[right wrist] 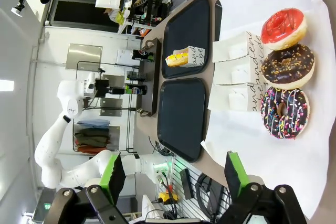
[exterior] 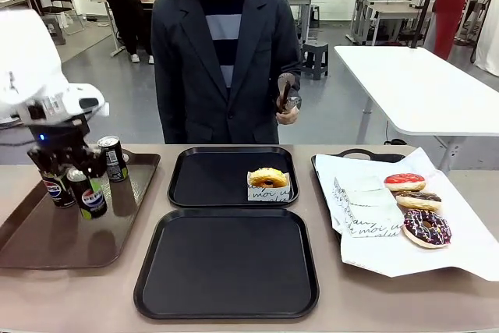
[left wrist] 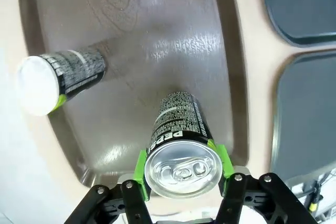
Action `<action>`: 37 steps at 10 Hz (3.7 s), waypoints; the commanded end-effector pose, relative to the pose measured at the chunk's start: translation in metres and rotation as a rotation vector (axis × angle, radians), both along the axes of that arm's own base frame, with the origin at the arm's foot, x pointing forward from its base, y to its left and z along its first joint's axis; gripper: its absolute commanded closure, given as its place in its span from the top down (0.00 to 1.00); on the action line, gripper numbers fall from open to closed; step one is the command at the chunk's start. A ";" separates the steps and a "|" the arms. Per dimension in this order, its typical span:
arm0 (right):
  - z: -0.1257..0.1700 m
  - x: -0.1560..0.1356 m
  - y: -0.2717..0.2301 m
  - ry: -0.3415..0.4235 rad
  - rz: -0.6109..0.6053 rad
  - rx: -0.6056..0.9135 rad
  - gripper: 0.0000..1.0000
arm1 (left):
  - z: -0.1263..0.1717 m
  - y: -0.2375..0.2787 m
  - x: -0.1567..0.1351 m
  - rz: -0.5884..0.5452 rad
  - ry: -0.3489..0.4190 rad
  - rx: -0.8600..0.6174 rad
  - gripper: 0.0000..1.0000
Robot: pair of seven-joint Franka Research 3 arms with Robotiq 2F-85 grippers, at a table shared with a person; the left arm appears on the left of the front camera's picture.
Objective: Set up donuts and drinks on trays.
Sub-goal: Pick up one Pepsi coke and place it on the Flat Tray.
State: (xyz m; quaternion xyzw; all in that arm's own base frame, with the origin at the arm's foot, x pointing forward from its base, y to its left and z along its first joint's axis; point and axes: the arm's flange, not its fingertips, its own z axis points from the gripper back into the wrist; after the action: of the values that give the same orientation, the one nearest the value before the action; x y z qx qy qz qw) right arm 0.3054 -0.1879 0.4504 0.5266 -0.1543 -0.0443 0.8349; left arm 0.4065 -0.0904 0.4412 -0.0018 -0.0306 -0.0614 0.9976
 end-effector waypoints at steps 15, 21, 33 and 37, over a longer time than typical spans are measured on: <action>0.000 0.003 -0.001 -0.027 0.002 0.018 1.00 | 0.094 -0.181 0.022 -0.250 -0.121 0.164 0.58; 0.000 0.003 -0.001 -0.027 0.002 0.018 1.00 | 0.050 -0.245 0.074 -0.270 -0.094 0.118 0.58; 0.000 0.003 -0.001 -0.027 0.002 0.018 1.00 | 0.098 -0.126 -0.044 -0.321 -0.086 0.034 0.58; 0.000 0.003 -0.001 -0.027 0.002 0.018 1.00 | 0.099 -0.132 -0.038 -0.309 -0.093 0.033 0.58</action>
State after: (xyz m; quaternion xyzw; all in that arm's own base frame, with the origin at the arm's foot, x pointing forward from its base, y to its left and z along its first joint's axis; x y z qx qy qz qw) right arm 0.3057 -0.1889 0.4489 0.5269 -0.1526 -0.0457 0.8349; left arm 0.3613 -0.2177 0.5349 0.0120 -0.0674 -0.2185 0.9734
